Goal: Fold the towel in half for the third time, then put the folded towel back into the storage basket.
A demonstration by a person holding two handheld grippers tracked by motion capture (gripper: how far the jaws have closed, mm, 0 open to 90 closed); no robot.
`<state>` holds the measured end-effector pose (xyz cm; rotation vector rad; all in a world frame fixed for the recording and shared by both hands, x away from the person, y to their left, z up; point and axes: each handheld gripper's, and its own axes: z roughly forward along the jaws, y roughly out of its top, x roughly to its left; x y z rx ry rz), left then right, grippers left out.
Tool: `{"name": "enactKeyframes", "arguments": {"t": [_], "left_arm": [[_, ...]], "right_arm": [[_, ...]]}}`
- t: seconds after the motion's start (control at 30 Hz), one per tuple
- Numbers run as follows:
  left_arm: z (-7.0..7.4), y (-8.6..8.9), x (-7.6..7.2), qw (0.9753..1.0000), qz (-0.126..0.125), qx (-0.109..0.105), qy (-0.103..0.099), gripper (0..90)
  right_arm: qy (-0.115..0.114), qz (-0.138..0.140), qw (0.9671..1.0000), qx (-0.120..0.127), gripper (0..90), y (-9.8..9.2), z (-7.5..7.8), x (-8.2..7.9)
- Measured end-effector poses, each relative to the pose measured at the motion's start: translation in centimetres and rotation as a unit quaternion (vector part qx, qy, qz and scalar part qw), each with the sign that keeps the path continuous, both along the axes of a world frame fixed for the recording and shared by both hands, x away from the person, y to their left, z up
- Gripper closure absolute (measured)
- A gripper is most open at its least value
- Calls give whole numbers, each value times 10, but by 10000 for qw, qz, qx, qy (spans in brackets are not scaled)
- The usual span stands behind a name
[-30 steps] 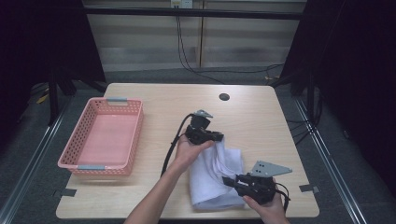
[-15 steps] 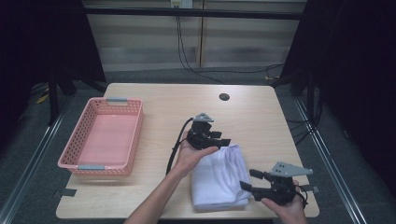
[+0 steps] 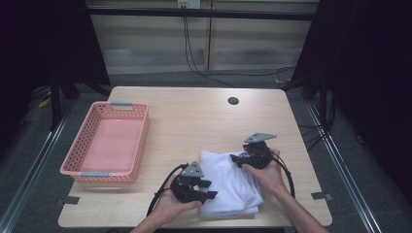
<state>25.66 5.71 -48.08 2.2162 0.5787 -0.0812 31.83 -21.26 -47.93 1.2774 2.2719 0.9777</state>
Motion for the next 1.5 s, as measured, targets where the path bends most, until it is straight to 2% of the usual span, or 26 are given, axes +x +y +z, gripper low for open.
{"name": "enactKeyframes", "arguments": {"t": [0.03, 0.07, 0.13, 0.17, 0.2, 0.27, 0.3, 0.33, 0.43, 0.5, 0.53, 0.63, 0.67, 0.73, 0.77, 0.83, 0.87, 0.9, 0.97, 1.03, 1.13, 1.2, 1.23, 1.3, 1.4, 1.5], "left_arm": [[-3, 0, 1, 10000, 20, -43, 36, 556], [-3, 0, 1, 10000, 18, -34, 38, 556], [-1, 0, 2, 10000, 5, 13, 37, 550], [-2, 0, 1, 9999, 64, -53, 64, 542], [1, 1, -1, 9999, 60, -66, 105, 517], [6, 3, -8, 10000, 36, 72, 21, 474], [6, 3, -8, 10000, 36, 72, 21, 462], [9, 10, -13, 9999, 28, -43, 139, 425], [6, 25, -23, 9994, 97, 25, 343, 361], [4, 28, -25, 9992, 100, 14, 395, 333], [-1, 32, -28, 9989, 88, 76, 453, 319], [-2, 32, -28, 9988, 36, 120, 466, 292], [-5, 30, -28, 9980, -10, 165, 612, 274], [-10, 27, -30, 9982, 29, 319, 500, 276], [-11, 27, -30, 9981, -68, 272, 542, 275], [-11, 22, -30, 9988, -38, 336, 351, 290], [-12, 20, -29, 9988, -87, 233, 421, 288], [-12, 20, -29, 9988, -87, 233, 421, 288], [-11, 17, -29, 9988, 3, 372, 317, 331], [-10, 16, -29, 9988, -80, 403, 262, 356], [-10, 14, -30, 9985, 32, 530, 92, 475], [-9, 13, -31, 9983, 4, 580, 53, 547], [-9, 12, -31, 9980, -69, 632, -8, 594], [-9, 12, -30, 9978, -96, 654, 8, 641], [-8, 13, -27, 9979, -95, 619, 179, 711], [-8, 13, -26, 9978, -124, 604, 239, 739]], "right_arm": [[23, -47, 10000, 24, 372, -5, -2, -1], [117, -54, 9999, 77, 376, -14, -5, -4], [140, -95, 9998, 116, 381, -24, -7, -8], [152, -99, 9997, 143, 410, -28, -7, -9], [164, -83, 9998, 11, 400, -30, -8, -10], [153, 97, 9998, 113, 402, -35, -11, -12], [177, 107, 9997, 145, 396, -37, -11, -12], [191, 133, 9995, 194, 372, -38, -10, -11], [191, 319, 9981, 500, 322, -38, -9, -7], [176, 404, 9970, 640, 281, -36, -7, -5], [234, 475, 9961, 701, 259, -35, -7, -3], [326, 519, 9955, 726, 225, -33, -10, -1], [455, 533, 9952, 681, 184, -33, -15, 1], [565, 605, 9939, 725, 196, -33, -19, 1], [620, 613, 9935, 731, 197, -33, -19, 1], [691, 667, 9923, 783, 208, -33, -21, 3], [713, 674, 9921, 779, 207, -33, -22, 4], [758, 688, 9916, 795, 207, -33, -23, 4], [764, 732, 9913, 779, 207, -33, -23, 3], [796, 790, 9906, 787, 207, -32, -23, 1], [774, 848, 9902, 795, 216, -32, -23, 0], [702, 912, 9904, 765, 304, -30, -24, -2], [732, 999, 9892, 783, 370, -29, -23, -3], [774, 1140, 9870, 826, 465, -28, -23, -5], [863, 1218, 9848, 893, 565, -28, -23, -5], [918, 1287, 9827, 961, 661, -27, -22, -6]]}}
